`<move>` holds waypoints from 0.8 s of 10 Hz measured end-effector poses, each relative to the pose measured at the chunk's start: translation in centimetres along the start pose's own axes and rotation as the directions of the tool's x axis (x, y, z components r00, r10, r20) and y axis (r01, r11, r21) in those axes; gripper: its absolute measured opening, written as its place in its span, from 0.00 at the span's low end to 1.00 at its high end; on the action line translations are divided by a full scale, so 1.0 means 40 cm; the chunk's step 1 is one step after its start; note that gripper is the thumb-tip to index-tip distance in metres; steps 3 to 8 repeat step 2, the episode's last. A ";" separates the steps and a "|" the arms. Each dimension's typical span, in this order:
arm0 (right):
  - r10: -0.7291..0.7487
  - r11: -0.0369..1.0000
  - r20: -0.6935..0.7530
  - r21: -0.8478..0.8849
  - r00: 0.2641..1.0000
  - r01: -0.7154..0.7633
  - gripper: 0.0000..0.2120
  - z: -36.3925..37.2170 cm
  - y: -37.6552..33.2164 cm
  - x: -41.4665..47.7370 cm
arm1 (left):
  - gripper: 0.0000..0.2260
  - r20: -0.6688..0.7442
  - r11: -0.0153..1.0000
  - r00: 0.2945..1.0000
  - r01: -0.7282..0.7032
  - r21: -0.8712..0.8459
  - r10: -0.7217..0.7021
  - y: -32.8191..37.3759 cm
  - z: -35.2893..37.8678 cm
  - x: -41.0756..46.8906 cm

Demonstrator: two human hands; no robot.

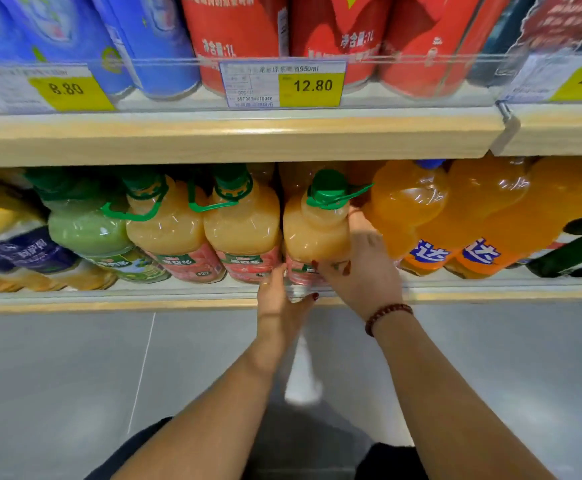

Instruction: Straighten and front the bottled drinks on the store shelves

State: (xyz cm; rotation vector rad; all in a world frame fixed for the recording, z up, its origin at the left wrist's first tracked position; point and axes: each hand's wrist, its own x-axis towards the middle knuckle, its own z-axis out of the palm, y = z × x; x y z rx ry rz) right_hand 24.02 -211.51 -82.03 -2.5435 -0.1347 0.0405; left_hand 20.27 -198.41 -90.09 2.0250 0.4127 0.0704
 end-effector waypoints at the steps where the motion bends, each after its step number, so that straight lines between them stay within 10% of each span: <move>1: 0.073 0.992 0.214 -0.119 0.974 -0.049 0.45 -0.087 -0.044 -0.046 | 0.27 0.162 0.952 0.984 -0.118 0.284 0.073 0.080 -0.093 -0.047; 2: 0.080 0.966 0.309 -0.260 0.948 0.004 0.45 -0.191 -0.086 -0.086 | 0.34 0.300 0.812 0.953 -0.139 0.567 -0.046 0.185 -0.170 -0.081; 8: 0.080 0.966 0.309 -0.260 0.948 0.004 0.45 -0.191 -0.086 -0.086 | 0.34 0.300 0.812 0.953 -0.139 0.567 -0.046 0.185 -0.170 -0.081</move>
